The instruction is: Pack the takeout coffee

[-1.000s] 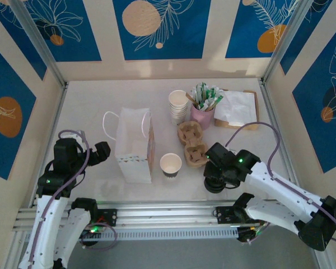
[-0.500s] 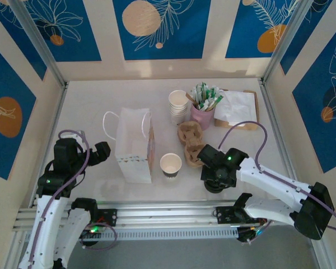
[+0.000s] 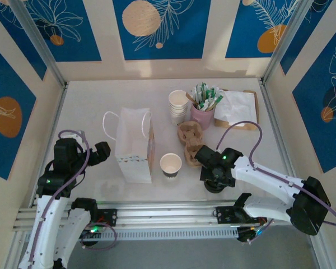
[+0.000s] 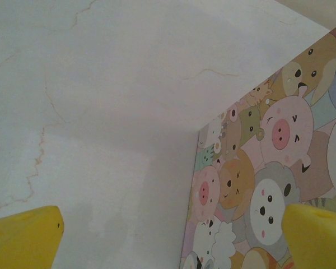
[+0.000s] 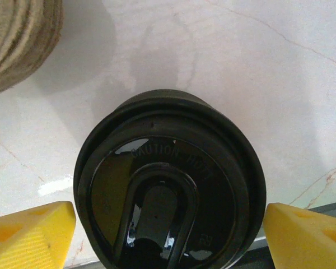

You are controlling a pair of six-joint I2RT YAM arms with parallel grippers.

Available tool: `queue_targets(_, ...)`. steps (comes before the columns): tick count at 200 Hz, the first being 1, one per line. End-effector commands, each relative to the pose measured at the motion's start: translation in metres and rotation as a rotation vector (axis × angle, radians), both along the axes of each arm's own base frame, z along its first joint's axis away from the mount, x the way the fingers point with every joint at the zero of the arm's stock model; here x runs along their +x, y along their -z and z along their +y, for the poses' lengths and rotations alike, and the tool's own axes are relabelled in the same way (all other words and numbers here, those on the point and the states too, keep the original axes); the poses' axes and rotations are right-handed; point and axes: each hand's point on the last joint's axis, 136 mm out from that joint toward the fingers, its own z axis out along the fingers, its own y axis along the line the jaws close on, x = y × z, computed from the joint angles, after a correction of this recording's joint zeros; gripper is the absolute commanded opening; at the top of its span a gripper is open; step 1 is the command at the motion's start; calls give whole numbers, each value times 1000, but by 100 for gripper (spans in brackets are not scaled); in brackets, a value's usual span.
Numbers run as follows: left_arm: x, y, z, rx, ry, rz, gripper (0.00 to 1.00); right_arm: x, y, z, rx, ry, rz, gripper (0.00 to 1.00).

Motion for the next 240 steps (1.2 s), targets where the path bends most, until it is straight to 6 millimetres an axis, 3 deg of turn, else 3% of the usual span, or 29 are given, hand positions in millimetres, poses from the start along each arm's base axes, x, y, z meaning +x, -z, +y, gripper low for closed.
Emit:
queue_targets(1,2,0,-1,-7,11,-14,100,0,3,-5,-29,22,-9,86)
queue_targets(44,2,0,-1,-7,11,-14,100,4,1,-4,-28,18,-28,81)
queue_targets(194,2,0,-3,-12,17,-14,100,5,7,-5,-35,25,-36,80)
queue_targets(240,2,-1,-3,-12,17,-16,100,6,2,-6,-36,26,-43,75)
